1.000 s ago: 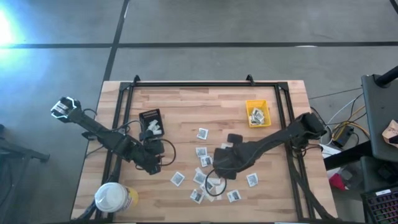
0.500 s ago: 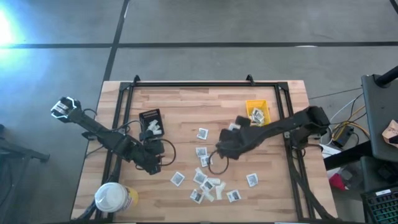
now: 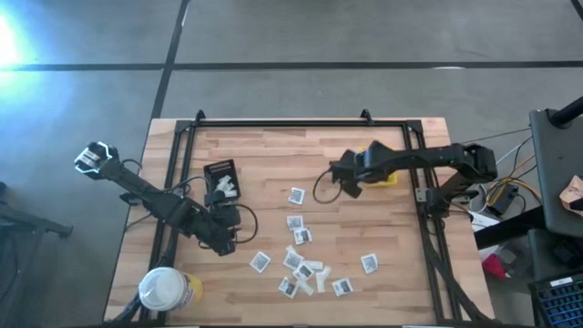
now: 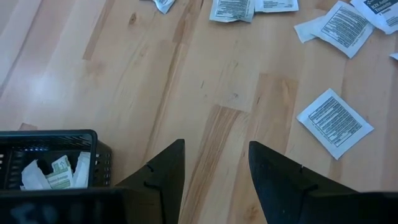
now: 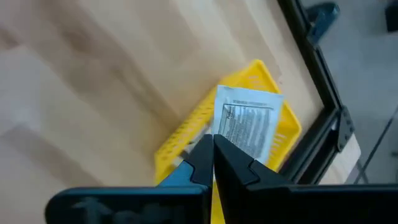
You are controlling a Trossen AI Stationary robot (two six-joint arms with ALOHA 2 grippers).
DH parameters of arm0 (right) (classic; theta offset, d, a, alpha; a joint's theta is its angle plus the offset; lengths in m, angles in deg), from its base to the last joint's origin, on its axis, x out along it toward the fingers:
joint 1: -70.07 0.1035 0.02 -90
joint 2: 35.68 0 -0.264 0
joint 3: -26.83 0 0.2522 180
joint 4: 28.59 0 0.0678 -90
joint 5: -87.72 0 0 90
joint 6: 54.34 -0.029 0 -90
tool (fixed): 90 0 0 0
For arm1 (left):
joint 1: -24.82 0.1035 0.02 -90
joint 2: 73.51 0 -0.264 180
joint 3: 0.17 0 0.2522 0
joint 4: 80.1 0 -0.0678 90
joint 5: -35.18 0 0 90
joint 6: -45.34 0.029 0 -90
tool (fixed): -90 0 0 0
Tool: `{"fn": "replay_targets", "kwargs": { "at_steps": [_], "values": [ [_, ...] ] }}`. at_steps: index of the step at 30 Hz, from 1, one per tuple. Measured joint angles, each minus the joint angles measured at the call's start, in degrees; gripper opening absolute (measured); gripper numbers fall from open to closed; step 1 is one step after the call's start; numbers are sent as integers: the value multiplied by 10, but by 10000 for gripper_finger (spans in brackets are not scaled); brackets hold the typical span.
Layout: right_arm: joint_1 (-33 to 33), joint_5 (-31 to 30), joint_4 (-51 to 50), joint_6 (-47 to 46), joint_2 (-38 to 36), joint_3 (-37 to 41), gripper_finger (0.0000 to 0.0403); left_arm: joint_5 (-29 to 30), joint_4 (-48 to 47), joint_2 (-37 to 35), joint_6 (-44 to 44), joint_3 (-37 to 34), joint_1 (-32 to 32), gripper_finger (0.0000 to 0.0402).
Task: Pick & Place First Aid Supplies
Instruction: Put the black pad into the yellow bin
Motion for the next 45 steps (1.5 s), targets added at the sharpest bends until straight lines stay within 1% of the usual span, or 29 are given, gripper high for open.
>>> {"fn": "replay_targets", "kwargs": {
  "at_steps": [6,13,18,24,29,34,39,42,45],
  "values": [
    [-62,7,17,0,-33,42,8,3,1,0,3,0,0,170],
    [-115,71,82,14,-63,108,8,5,2,0,0,0,0,170],
    [-133,107,107,28,-72,141,8,6,5,0,-12,0,0,170],
    [-146,135,111,36,-72,147,8,8,20,0,-15,0,0,170],
    [-149,136,112,64,-69,147,8,40,56,0,11,0,0,170],
    [-150,136,112,71,-58,147,13,104,82,0,57,0,1,170],
    [-151,132,113,72,-47,147,42,156,97,0,96,0,2,170],
    [-151,109,113,73,-47,147,65,164,107,0,110,0,3,170],
    [-152,108,111,73,-51,140,84,165,117,0,122,0,7,170]
  ]
}}
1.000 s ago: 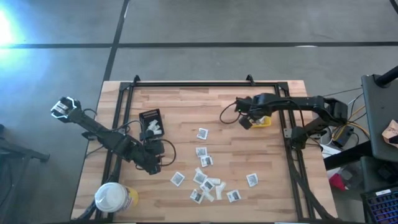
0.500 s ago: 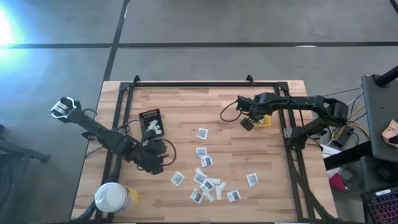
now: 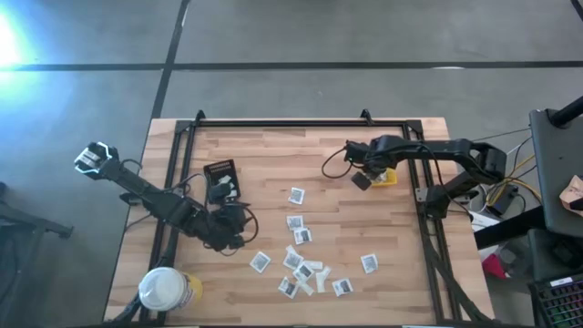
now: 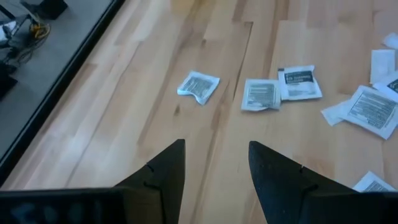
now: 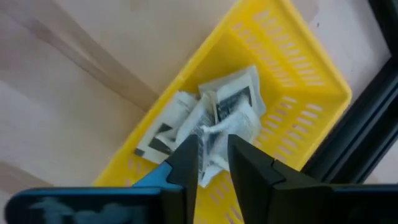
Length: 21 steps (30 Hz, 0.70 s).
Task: Pick & Place First Aid Supplies
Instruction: Put the black pad into the yellow bin
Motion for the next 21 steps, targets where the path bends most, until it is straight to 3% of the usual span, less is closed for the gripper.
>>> {"fn": "replay_targets", "kwargs": {
  "at_steps": [7,14,21],
  "values": [
    [2,35,-13,0,-6,-53,106,-1,28,0,14,0,25,170],
    [40,62,-13,-6,-30,-84,100,-7,57,0,29,0,56,170],
    [113,60,-7,-42,-46,-81,80,-97,70,0,61,0,58,170]
  ]
}}
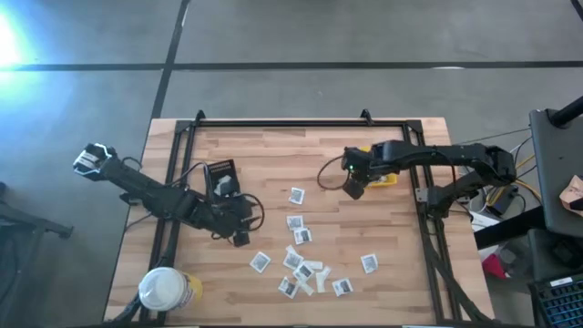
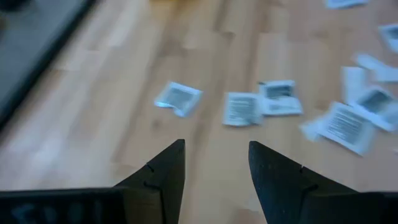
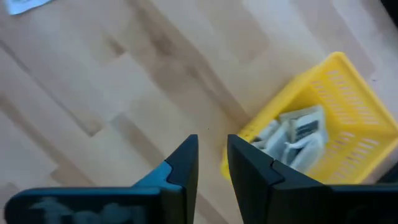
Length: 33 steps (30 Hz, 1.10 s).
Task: Pick & Place First Aid Supplies
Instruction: Put the black pad into the yellow bin
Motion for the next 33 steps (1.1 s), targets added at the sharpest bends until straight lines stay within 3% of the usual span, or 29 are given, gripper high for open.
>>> {"fn": "replay_targets", "kwargs": {
  "at_steps": [10,20,28,33],
  "values": [
    [68,-1,68,-2,4,1,63,-154,27,1,-34,0,0,170],
    [83,-2,71,-2,4,1,76,-219,1,56,-171,26,0,170],
    [83,-3,70,1,4,1,76,-290,-119,141,-277,96,-11,170],
    [83,-3,71,1,4,2,65,-301,-129,173,-359,116,-32,170]
  ]
}}
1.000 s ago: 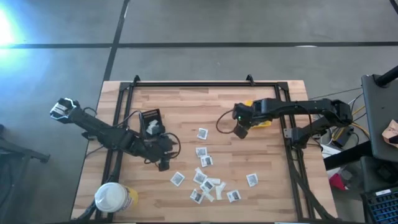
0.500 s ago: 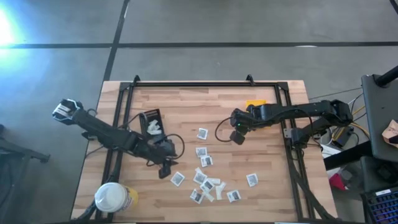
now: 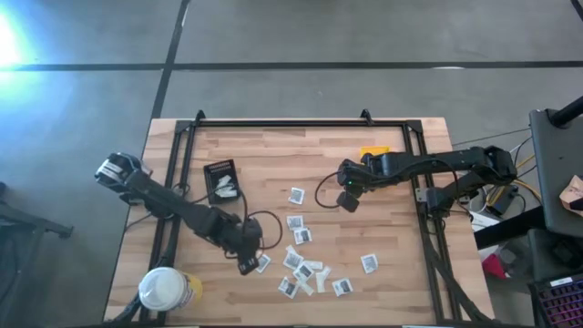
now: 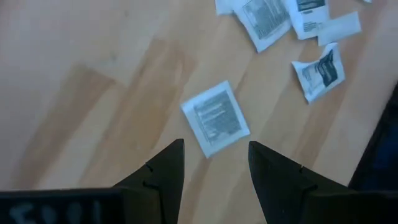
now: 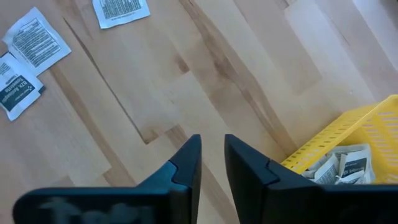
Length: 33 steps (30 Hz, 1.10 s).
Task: Pick & Place First Aid Supplies
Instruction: Put the black pad into the yellow bin
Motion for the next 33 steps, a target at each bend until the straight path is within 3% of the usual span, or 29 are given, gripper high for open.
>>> {"fn": "replay_targets", "kwargs": {
  "at_steps": [4,8,20,33],
  "values": [
    [0,0,1,0,0,0,59,8,1,16,-87,-1,-14,170],
    [0,0,3,-2,0,2,60,29,13,37,-121,-1,-20,170],
    [14,1,5,-28,0,17,70,28,59,125,-130,3,-21,170],
    [18,1,4,-35,0,29,60,46,46,156,-145,1,-23,170]
  ]
}}
